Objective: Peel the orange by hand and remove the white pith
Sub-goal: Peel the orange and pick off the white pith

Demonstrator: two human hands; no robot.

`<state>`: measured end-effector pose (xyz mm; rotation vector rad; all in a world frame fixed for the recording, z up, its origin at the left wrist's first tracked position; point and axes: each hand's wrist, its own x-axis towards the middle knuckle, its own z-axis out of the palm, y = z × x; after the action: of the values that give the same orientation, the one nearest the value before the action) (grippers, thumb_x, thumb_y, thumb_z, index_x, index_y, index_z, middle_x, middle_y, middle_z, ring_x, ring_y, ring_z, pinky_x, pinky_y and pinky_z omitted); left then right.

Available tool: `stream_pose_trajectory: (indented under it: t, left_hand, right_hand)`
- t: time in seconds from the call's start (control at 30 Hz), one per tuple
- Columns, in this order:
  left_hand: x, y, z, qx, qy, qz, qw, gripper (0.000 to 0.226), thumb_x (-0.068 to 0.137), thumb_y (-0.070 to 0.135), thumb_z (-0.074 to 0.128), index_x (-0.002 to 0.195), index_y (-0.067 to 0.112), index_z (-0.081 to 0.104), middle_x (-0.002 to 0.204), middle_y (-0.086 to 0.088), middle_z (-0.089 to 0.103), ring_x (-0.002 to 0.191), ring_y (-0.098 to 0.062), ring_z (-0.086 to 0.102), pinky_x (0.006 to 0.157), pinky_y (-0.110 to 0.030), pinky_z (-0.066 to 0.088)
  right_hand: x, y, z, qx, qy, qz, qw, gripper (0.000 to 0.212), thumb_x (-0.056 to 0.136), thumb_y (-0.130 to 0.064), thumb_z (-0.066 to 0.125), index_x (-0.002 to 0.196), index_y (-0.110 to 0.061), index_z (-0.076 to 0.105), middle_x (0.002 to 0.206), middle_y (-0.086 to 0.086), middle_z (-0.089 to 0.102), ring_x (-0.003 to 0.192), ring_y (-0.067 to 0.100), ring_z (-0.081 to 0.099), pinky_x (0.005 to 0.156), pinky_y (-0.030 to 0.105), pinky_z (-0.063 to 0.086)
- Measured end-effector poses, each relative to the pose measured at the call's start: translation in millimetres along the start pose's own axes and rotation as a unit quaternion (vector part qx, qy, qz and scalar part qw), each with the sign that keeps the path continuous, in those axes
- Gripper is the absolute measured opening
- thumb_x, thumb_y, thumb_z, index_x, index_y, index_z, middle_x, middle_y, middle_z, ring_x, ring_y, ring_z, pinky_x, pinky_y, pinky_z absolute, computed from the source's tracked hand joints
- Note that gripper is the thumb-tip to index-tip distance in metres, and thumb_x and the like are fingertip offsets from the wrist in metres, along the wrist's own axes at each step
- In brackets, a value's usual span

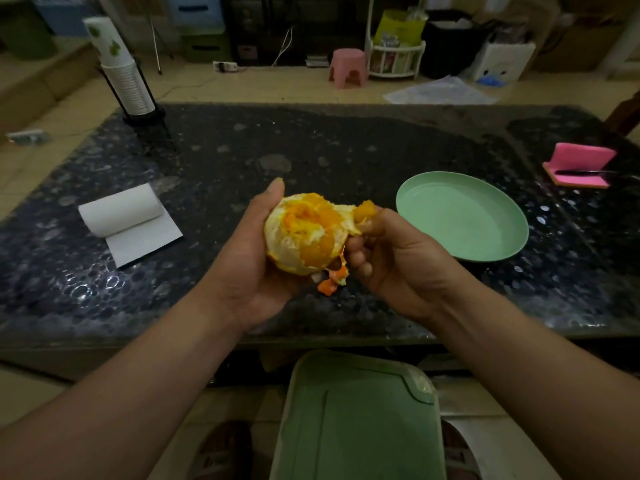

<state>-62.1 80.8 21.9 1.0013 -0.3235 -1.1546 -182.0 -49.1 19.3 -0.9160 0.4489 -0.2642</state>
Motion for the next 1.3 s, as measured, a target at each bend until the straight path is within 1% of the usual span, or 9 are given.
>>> stream_pose_trajectory:
  t: [0.13, 0.37, 0.53, 0.7, 0.8, 0.9, 0.97, 1.13, 1.3]
  left_hand:
    - [-0.9, 3.0, -2.7, -0.025, -0.052, -0.043, 0.997, 0.068, 0.096, 0.067, 0.042, 0.102, 0.011, 0.08, 0.092, -0.017, 0.073, 0.067, -0.027, 0.068, 0.044, -0.025, 0.051]
    - [5.6, 2.2, -26.5, -0.002, -0.17, -0.104, 0.98, 0.073, 0.095, 0.071, 0.042, 0.108, 0.008, 0.078, 0.092, -0.016, 0.071, 0.069, -0.026, 0.07, 0.041, -0.024, 0.05]
    - [10.6, 4.2, -42.1, -0.059, -0.293, -0.157, 0.941, 0.066, 0.098, 0.063, 0.057, 0.115, 0.001, 0.071, 0.101, -0.026, 0.069, 0.076, -0.037, 0.073, 0.051, -0.03, 0.06]
    - [14.0, 1.5, -58.3, -0.1, -0.358, -0.171, 0.912, 0.065, 0.102, 0.06, 0.051, 0.116, -0.003, 0.062, 0.1, -0.027, 0.068, 0.074, -0.039, 0.071, 0.066, -0.038, 0.06]
    - [16.3, 12.3, -73.3, -0.099, -0.29, -0.167, 0.937, 0.066, 0.103, 0.061, 0.047, 0.116, -0.001, 0.061, 0.102, -0.026, 0.067, 0.073, -0.038, 0.07, 0.058, -0.036, 0.059]
    - [20.4, 15.3, -73.5, -0.037, -0.117, -0.143, 0.982, 0.062, 0.099, 0.064, 0.044, 0.106, 0.006, 0.067, 0.096, -0.019, 0.068, 0.065, -0.032, 0.067, 0.039, -0.025, 0.05]
    - [23.5, 11.1, -67.1, -0.029, -0.052, -0.144, 0.988, 0.06, 0.096, 0.065, 0.045, 0.102, 0.009, 0.067, 0.094, -0.017, 0.069, 0.062, -0.031, 0.066, 0.037, -0.023, 0.047]
    - [24.9, 4.5, -54.7, -0.03, -0.021, -0.137, 0.99, 0.06, 0.095, 0.064, 0.049, 0.096, 0.01, 0.074, 0.096, -0.018, 0.07, 0.063, -0.032, 0.066, 0.038, -0.023, 0.045]
    - [24.0, 5.3, -50.7, -0.036, -0.012, -0.136, 0.99, 0.061, 0.096, 0.064, 0.048, 0.093, 0.009, 0.076, 0.095, -0.018, 0.071, 0.063, -0.032, 0.066, 0.038, -0.022, 0.045]
  right_hand:
    - [-2.5, -1.8, -1.9, -0.011, -0.042, -0.008, 0.999, 0.024, 0.08, -0.014, 0.059, 0.06, -0.021, 0.07, 0.06, 0.001, 0.058, 0.049, 0.009, 0.053, 0.044, 0.017, 0.043]
    - [-1.3, 1.4, -11.0, -0.047, -0.116, 0.004, 0.992, 0.014, 0.08, -0.011, 0.057, 0.069, -0.017, 0.063, 0.062, 0.003, 0.053, 0.049, 0.011, 0.05, 0.043, 0.018, 0.042]
    - [0.1, 4.5, -17.3, -0.042, -0.217, 0.019, 0.975, 0.003, 0.075, -0.016, 0.066, 0.075, -0.013, 0.064, 0.063, 0.004, 0.055, 0.048, 0.01, 0.053, 0.043, 0.017, 0.043]
    - [7.6, -8.6, -31.9, 0.027, -0.253, 0.033, 0.966, 0.023, 0.071, -0.019, 0.079, 0.082, -0.01, 0.06, 0.064, 0.002, 0.054, 0.05, 0.009, 0.05, 0.043, 0.016, 0.038]
    - [14.3, -24.5, -52.7, -0.094, -0.105, 0.015, 0.99, 0.006, 0.082, -0.011, 0.067, 0.087, -0.012, 0.065, 0.069, 0.005, 0.059, 0.055, 0.012, 0.055, 0.046, 0.018, 0.043]
    - [22.9, -10.6, -67.2, -0.313, 0.006, 0.041, 0.949, 0.008, 0.1, -0.004, 0.06, 0.103, -0.006, 0.067, 0.09, 0.018, 0.076, 0.072, 0.02, 0.07, 0.058, 0.025, 0.054]
    - [28.7, 1.5, -64.6, -0.328, 0.022, 0.042, 0.944, 0.01, 0.1, -0.002, 0.061, 0.107, -0.005, 0.068, 0.1, 0.02, 0.078, 0.081, 0.021, 0.074, 0.063, 0.027, 0.056]
    - [34.6, 4.0, -55.2, -0.289, 0.018, 0.004, 0.957, 0.031, 0.1, -0.003, 0.064, 0.125, -0.02, 0.069, 0.086, 0.01, 0.075, 0.074, 0.02, 0.07, 0.059, 0.029, 0.054]
    - [33.4, 7.3, -56.6, -0.305, 0.022, 0.007, 0.952, 0.016, 0.103, -0.005, 0.063, 0.115, -0.014, 0.069, 0.087, 0.013, 0.075, 0.069, 0.02, 0.068, 0.054, 0.029, 0.051]
